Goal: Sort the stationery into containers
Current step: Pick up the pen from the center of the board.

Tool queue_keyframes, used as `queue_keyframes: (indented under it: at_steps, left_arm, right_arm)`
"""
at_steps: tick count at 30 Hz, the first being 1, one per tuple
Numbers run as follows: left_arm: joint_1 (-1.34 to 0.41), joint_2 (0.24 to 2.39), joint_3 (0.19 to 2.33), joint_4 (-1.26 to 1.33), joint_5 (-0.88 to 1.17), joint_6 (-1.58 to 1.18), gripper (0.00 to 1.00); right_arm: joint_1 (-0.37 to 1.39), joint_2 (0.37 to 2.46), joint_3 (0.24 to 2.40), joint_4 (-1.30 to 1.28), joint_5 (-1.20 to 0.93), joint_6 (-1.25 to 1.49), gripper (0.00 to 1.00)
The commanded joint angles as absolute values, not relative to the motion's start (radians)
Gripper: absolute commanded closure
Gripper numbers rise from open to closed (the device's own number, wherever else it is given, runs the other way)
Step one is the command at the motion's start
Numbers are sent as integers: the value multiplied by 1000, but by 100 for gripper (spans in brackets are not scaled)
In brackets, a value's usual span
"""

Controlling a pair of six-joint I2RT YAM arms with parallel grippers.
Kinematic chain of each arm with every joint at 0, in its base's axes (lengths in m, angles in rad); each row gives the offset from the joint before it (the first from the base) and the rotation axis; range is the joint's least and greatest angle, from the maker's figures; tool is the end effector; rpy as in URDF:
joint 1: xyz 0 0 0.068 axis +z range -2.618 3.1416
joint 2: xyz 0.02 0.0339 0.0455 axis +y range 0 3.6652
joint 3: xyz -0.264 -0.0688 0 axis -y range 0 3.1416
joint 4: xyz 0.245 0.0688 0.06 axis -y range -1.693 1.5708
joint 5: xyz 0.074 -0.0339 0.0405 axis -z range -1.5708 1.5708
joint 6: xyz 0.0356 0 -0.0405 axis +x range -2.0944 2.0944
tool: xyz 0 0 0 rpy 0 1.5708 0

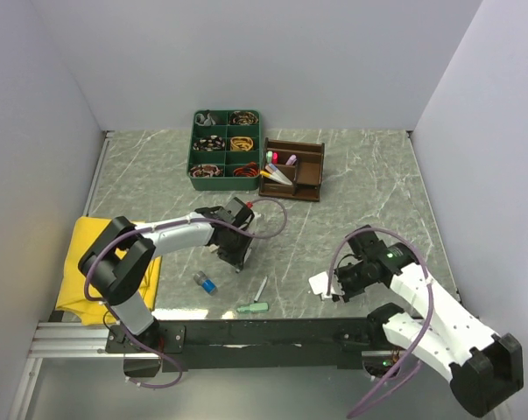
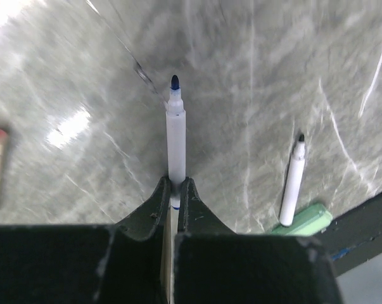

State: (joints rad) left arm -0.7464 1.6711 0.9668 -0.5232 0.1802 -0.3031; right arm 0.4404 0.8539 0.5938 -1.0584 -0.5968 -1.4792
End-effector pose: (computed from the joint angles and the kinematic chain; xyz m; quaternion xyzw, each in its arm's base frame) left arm 0.2223 -0.2143 0.1606 0.2307 0.9539 -0.1620 0.1028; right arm 0.1041 0.0712 0.2073 -0.7979 0.5137 0.1935 0.2492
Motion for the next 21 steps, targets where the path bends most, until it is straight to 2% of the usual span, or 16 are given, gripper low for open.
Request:
queue_keyframes:
  at_steps: [1,2,5,10,21]
  left_arm:
    - [-697,1660,988,-466,161,-278,99]
    - [-684,1652,994,-466,158,-278,99]
    - [-618,1640,1012,-460,150,-284,99]
    - [-535,1632,1031,-462,159,-293,99]
    - [-488,1595,1031,-449,164,-307,99]
  right_arm:
    - [495,977,649,-1046,-572,-1513,82]
    - [505,1003,660,-1054,-575,-1509,89]
    - [537,1080,696,-1062,-577,-1491,93]
    - [601,1155,703,-1031,-565,-1465,92]
    - [676,1305,739,-943,-497,-1410,91]
